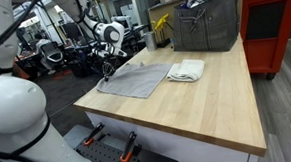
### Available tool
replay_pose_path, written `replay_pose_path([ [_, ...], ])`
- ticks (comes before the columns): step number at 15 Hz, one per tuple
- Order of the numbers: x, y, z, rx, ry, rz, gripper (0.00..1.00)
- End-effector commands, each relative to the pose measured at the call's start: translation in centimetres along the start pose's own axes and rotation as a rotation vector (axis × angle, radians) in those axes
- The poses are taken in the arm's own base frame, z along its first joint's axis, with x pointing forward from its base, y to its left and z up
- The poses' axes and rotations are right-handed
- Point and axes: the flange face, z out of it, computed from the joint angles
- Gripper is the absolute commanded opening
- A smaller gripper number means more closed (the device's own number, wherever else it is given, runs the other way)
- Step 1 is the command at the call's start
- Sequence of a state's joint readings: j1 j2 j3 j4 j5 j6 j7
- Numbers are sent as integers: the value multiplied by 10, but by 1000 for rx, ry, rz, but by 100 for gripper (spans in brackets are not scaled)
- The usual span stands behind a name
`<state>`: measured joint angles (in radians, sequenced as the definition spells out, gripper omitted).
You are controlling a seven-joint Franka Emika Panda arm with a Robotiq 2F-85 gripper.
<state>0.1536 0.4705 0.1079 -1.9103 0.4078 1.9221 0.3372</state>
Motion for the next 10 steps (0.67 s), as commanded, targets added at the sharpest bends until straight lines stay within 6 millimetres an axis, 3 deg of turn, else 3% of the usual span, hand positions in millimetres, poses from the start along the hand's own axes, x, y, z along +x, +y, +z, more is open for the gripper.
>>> replay_pose_path([
  [1,-13,18,-52,15,86,14,0],
  [5,-12,27,-108,30,190,44,0],
  [10,16,25,-154,112,261,153,0],
])
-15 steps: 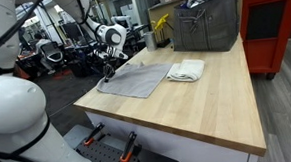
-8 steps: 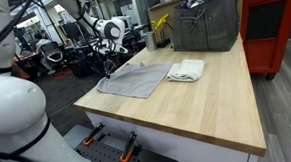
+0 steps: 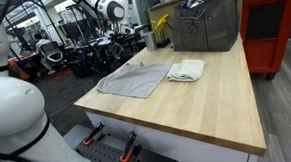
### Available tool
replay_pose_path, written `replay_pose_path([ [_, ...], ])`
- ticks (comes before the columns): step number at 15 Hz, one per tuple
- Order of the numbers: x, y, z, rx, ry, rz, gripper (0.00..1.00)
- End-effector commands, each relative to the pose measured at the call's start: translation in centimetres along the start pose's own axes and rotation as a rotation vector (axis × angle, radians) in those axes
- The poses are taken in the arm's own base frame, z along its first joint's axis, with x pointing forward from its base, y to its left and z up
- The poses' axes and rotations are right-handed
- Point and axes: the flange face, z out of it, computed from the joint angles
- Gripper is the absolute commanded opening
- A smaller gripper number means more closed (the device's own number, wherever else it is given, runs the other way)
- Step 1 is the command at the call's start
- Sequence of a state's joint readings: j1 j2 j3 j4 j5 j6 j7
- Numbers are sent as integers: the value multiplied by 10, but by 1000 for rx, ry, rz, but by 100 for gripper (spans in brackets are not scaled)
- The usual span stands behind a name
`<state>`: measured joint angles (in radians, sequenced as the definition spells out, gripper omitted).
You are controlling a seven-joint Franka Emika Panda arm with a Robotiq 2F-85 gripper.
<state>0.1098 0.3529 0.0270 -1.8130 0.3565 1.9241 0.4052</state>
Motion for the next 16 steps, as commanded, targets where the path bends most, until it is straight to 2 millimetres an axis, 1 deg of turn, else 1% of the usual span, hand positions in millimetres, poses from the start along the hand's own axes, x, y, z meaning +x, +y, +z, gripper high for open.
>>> replay_pose_path([
  [1,27,-12,-21,38,41,85,0],
  [3,40,-18,-27,49,59,113,0],
  [5,54,-22,-24,56,54,141,0],
  [8,72,-30,-11,59,35,168,0],
  [11,86,-38,7,53,16,178,0],
  [16,102,-56,33,44,8,173,0],
])
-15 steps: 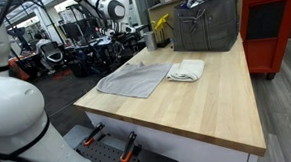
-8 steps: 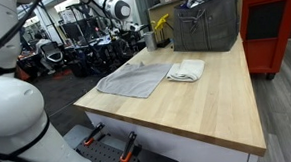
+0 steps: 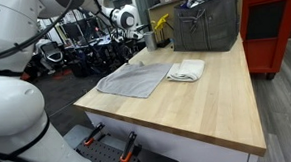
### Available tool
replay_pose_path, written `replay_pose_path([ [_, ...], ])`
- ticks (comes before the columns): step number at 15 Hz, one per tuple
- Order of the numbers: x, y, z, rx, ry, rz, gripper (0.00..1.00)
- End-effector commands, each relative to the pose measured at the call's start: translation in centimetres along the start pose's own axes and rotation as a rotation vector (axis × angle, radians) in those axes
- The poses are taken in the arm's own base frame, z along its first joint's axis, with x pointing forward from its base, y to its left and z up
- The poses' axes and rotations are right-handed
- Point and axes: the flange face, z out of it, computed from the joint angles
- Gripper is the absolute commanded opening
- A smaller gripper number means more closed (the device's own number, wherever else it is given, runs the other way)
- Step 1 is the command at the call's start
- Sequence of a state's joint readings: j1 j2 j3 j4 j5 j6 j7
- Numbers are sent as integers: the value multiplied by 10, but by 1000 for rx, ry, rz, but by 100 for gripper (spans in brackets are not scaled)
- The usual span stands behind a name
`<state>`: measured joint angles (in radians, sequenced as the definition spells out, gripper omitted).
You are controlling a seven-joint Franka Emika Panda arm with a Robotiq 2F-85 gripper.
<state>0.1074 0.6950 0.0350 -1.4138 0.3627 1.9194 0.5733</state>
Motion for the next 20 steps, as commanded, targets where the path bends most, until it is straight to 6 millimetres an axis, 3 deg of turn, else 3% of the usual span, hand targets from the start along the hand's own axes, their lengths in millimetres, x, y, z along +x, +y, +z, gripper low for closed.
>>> replay_pose_path([
  [1,10,-16,10,-8,-21,26,0],
  [8,19,-31,49,-106,34,48,0],
  [20,8,-74,49,-78,10,-15,0],
])
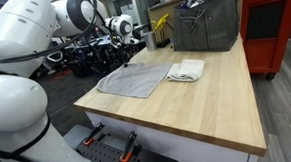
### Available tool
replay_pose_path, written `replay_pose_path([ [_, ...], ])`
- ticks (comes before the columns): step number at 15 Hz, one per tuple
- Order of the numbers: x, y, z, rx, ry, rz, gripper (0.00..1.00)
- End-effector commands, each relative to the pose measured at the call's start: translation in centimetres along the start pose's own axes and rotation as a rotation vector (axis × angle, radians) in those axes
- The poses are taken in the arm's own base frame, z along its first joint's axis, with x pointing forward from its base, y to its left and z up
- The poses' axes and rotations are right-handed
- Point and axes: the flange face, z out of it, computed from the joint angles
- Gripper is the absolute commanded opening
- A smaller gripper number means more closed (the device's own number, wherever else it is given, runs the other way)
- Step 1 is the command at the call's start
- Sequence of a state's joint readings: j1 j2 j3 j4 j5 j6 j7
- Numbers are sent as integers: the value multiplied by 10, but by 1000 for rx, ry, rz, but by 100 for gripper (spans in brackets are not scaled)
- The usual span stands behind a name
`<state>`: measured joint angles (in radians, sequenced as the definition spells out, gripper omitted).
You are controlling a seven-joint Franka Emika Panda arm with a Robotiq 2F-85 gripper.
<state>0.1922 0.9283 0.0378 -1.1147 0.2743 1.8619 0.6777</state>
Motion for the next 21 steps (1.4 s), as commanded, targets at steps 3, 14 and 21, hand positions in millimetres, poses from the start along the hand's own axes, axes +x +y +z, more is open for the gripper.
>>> replay_pose_path([
  [3,-8,-24,-8,26,-53,-26,0],
  [14,0,-26,-2,-98,56,-55,0],
  [21,-7,-38,17,-103,6,-94,0],
])
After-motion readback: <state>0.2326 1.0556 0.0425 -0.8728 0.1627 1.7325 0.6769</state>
